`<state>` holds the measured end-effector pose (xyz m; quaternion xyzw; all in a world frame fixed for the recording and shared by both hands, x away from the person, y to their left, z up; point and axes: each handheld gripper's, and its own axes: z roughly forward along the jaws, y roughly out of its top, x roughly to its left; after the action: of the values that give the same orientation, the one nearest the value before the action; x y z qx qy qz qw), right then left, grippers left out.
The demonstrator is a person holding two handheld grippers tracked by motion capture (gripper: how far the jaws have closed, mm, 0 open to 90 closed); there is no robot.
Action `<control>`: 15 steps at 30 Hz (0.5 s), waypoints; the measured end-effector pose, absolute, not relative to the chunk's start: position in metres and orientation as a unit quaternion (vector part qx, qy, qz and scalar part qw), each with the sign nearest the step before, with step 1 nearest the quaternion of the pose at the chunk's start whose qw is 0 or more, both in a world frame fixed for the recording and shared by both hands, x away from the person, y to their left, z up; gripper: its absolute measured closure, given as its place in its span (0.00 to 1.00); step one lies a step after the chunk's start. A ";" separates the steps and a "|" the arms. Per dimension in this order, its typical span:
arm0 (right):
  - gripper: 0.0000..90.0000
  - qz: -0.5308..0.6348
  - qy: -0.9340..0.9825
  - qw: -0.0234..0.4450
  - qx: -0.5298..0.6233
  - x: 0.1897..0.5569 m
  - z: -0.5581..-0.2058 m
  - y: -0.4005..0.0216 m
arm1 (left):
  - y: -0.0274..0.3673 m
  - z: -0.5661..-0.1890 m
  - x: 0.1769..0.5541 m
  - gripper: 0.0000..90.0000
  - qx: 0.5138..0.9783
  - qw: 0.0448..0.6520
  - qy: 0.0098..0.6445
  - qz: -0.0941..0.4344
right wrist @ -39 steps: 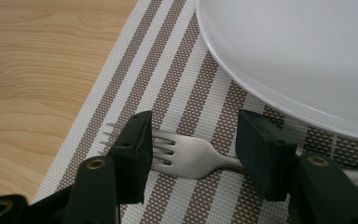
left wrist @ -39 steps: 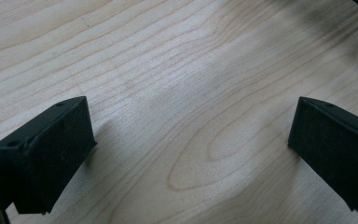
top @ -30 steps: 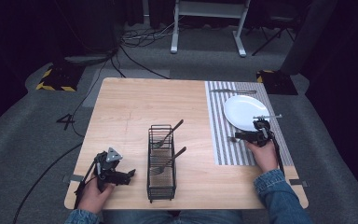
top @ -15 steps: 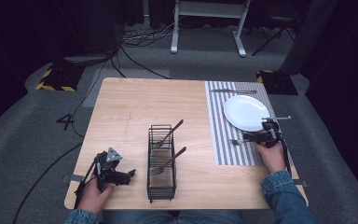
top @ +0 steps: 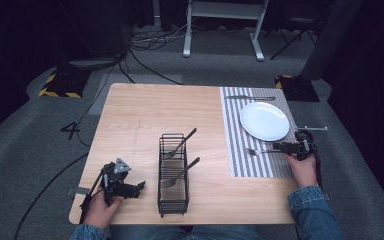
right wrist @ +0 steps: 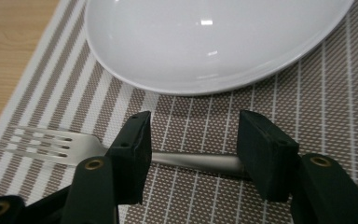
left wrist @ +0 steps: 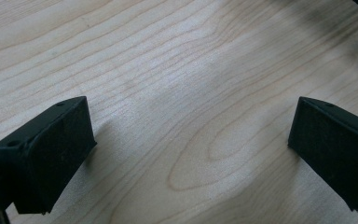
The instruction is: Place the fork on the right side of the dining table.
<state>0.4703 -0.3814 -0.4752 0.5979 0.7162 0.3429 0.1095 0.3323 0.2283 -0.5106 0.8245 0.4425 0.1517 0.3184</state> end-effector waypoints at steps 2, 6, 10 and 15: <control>0.50 0.359 0.713 0.123 0.590 0.465 -0.466 -0.382 | 0.228 -0.511 0.332 0.00 0.825 0.319 0.442 0.152; 0.49 0.383 0.718 0.148 0.562 0.450 -0.444 -0.381 | 0.228 -0.511 0.332 0.00 0.825 0.319 0.442 0.152; 0.48 0.395 0.728 0.164 0.535 0.435 -0.425 -0.375 | 0.228 -0.511 0.332 0.00 0.824 0.318 0.443 0.152; 0.46 0.408 0.738 0.166 0.511 0.416 -0.410 -0.363 | 0.228 -0.511 0.332 0.00 0.824 0.318 0.443 0.152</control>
<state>0.4160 -0.3626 -0.4100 0.5107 0.7382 0.4082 0.1663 0.3323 0.2283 -0.5106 0.8245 0.4425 0.1517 0.3184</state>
